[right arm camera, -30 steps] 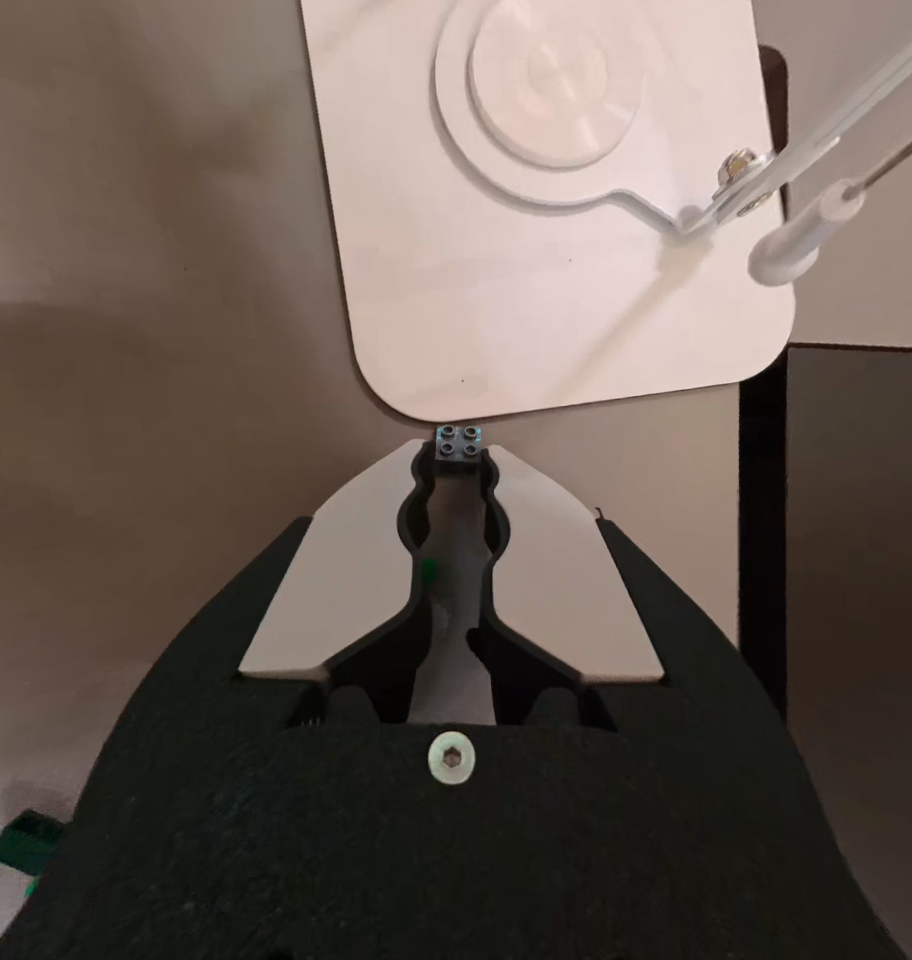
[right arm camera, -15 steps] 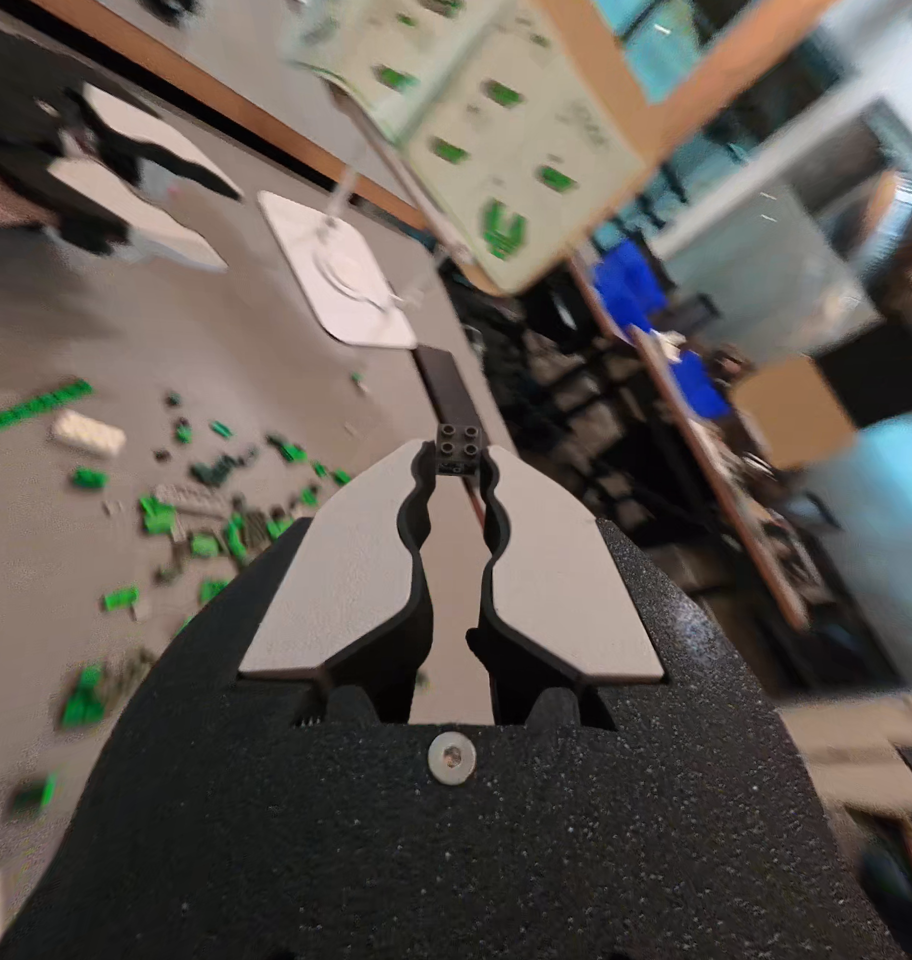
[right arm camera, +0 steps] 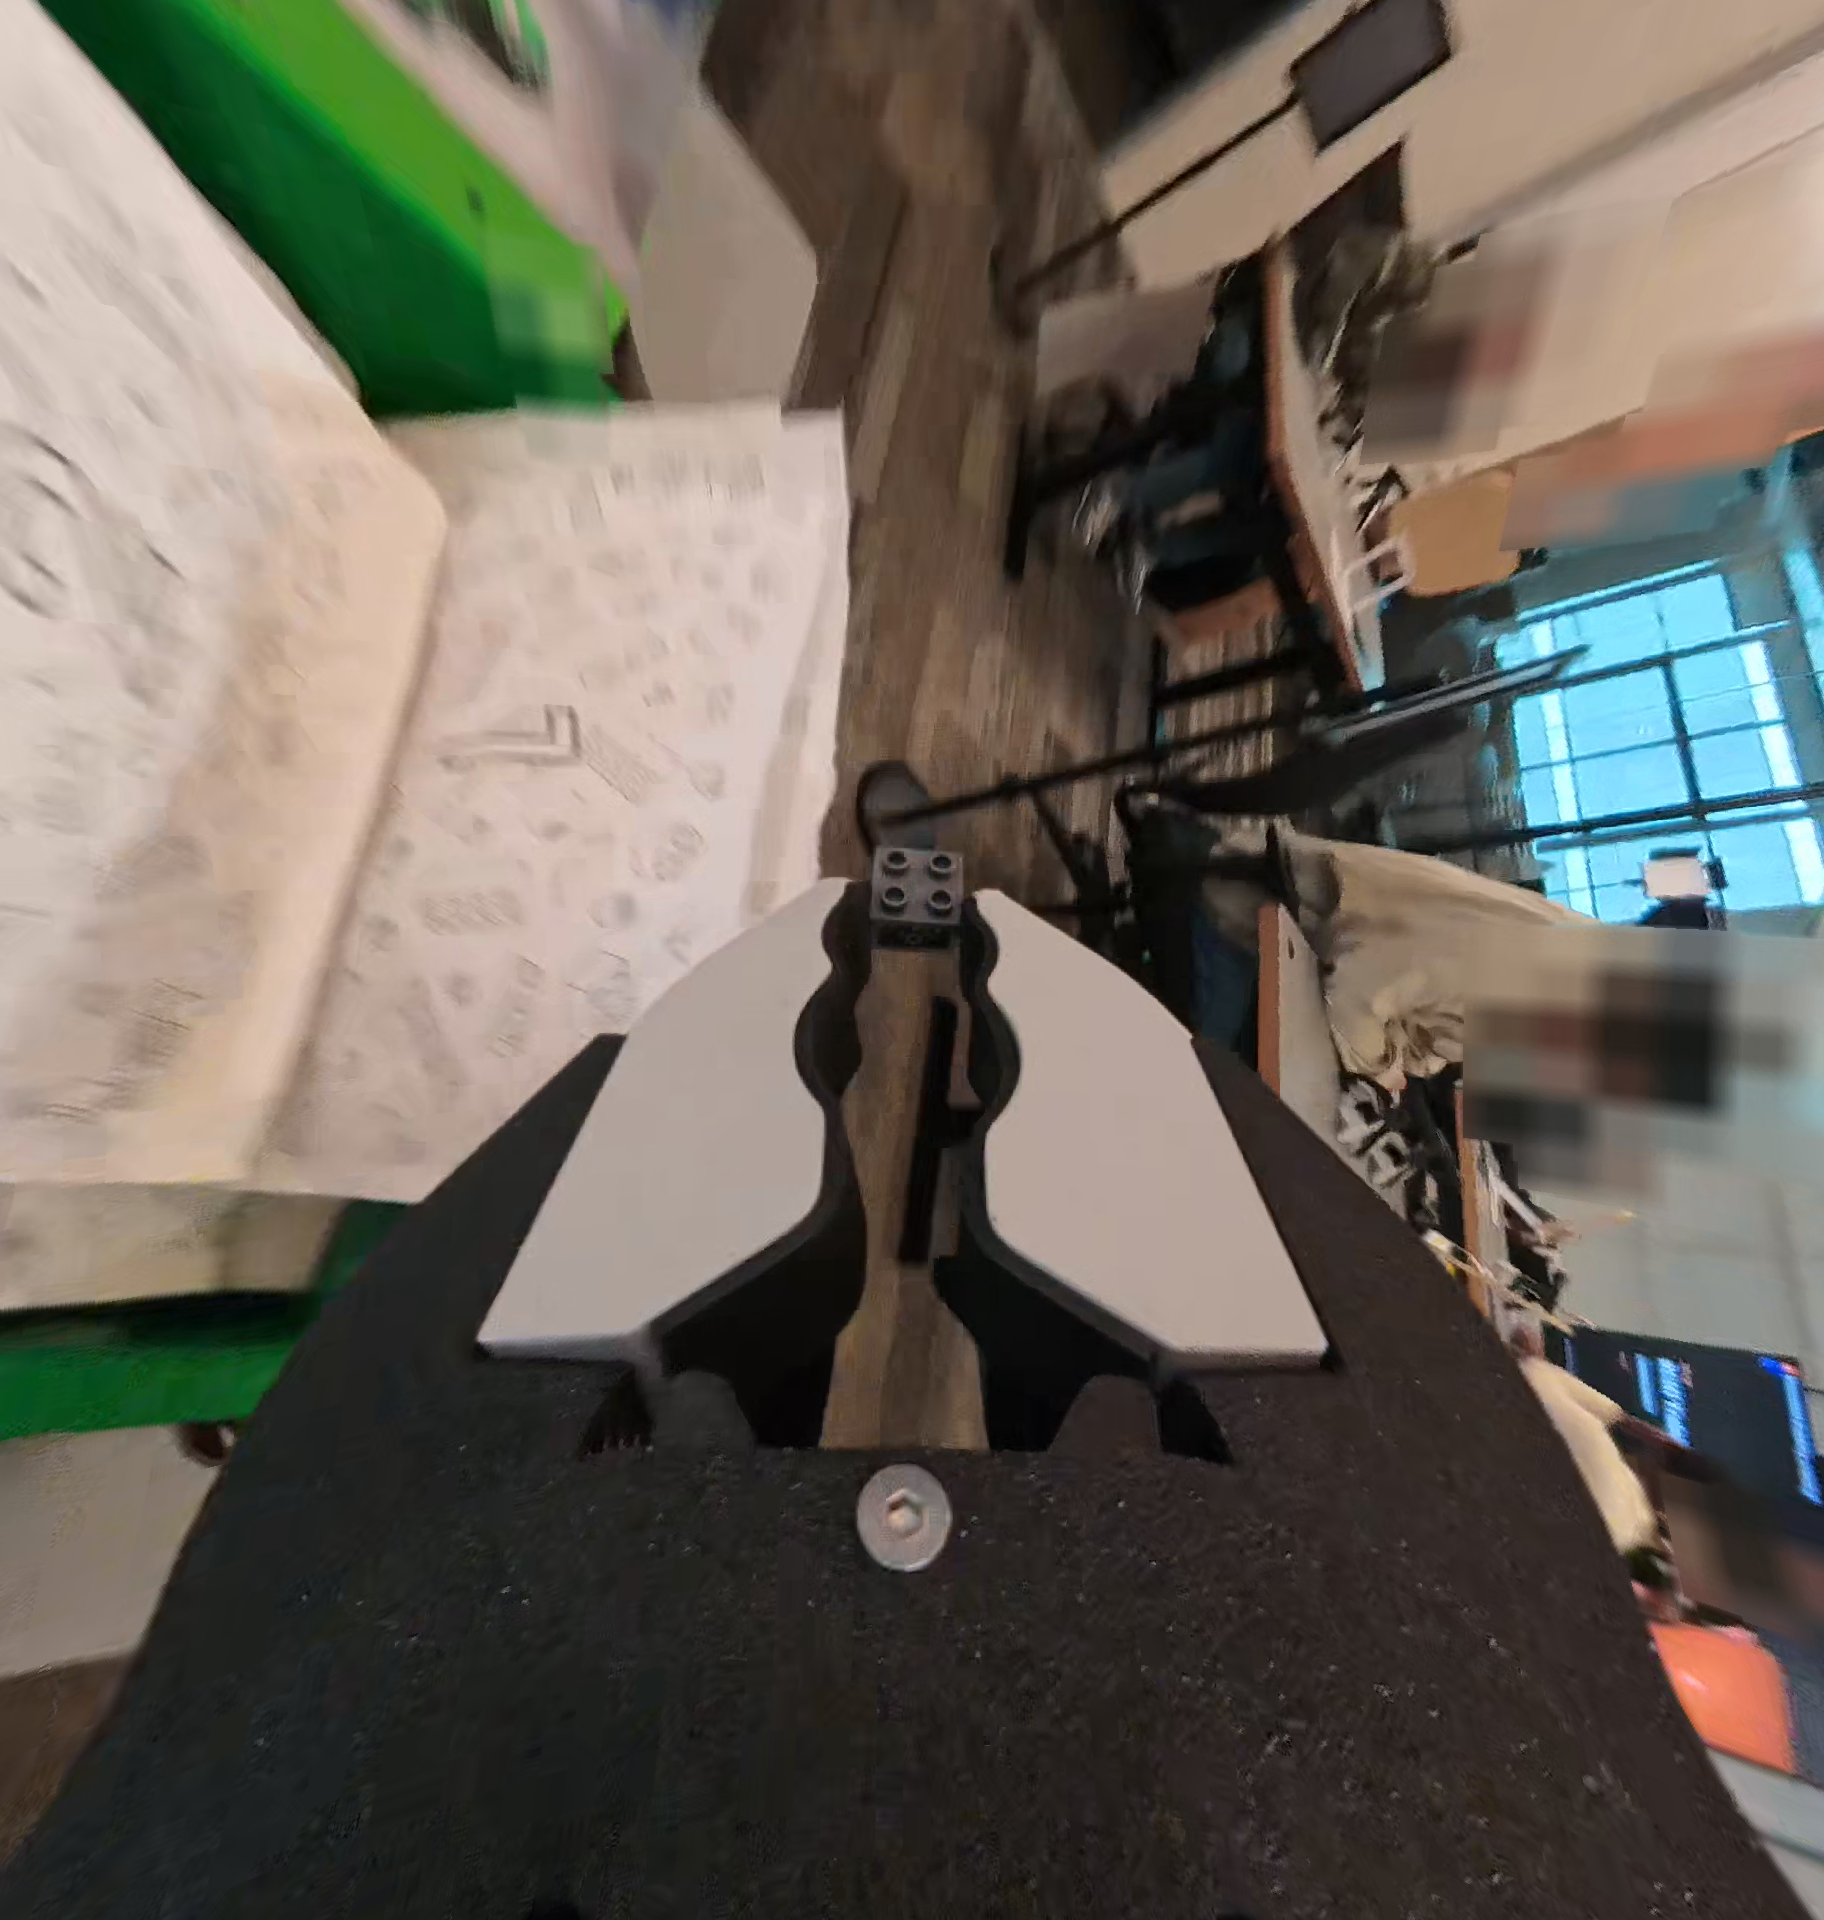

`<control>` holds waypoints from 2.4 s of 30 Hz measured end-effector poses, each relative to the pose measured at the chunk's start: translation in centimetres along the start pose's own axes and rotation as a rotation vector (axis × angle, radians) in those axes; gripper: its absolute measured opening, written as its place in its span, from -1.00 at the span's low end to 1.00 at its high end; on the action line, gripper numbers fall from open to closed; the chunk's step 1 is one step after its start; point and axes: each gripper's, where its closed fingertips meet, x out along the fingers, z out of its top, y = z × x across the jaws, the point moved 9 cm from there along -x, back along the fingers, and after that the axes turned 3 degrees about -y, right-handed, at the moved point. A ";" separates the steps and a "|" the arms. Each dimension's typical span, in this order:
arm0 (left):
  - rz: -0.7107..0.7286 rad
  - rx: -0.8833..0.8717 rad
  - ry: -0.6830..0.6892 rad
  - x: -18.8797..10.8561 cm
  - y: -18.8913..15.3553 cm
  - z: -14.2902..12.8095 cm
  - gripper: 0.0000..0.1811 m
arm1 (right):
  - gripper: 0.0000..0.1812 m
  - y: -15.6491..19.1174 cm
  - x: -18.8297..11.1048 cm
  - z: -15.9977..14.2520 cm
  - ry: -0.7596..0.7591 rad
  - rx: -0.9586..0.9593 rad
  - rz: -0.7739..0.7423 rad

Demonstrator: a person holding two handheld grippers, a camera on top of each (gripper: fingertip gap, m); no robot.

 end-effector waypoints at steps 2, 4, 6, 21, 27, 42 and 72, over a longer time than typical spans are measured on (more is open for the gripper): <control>0.009 0.043 0.015 0.1 -0.3 0.0 -0.35 | -0.83 -0.6 2.2 -0.8 0.060 -0.026 0.059; 0.015 0.074 0.030 0.1 -0.6 0.0 -0.36 | -0.83 -0.7 3.7 -1.3 0.089 -0.044 0.133; 0.019 0.092 0.042 0.2 -0.8 0.0 -0.36 | -0.83 -0.6 4.3 -1.4 0.084 -0.068 0.226; 0.024 0.063 0.053 0.2 -0.7 -0.1 -0.37 | -0.82 1.5 2.1 0.5 -0.021 -0.278 0.544; 0.016 0.048 0.037 0.1 -0.7 0.0 -0.38 | -0.76 1.1 2.7 0.6 0.084 -0.290 0.543; -0.013 -0.067 -0.015 -0.2 0.0 0.1 -0.37 | -0.70 6.5 -9.4 11.4 -0.621 0.099 0.172; 0.008 -0.195 -0.068 -0.9 1.3 0.1 -0.28 | -0.70 29.0 3.0 16.5 -0.725 0.856 -0.013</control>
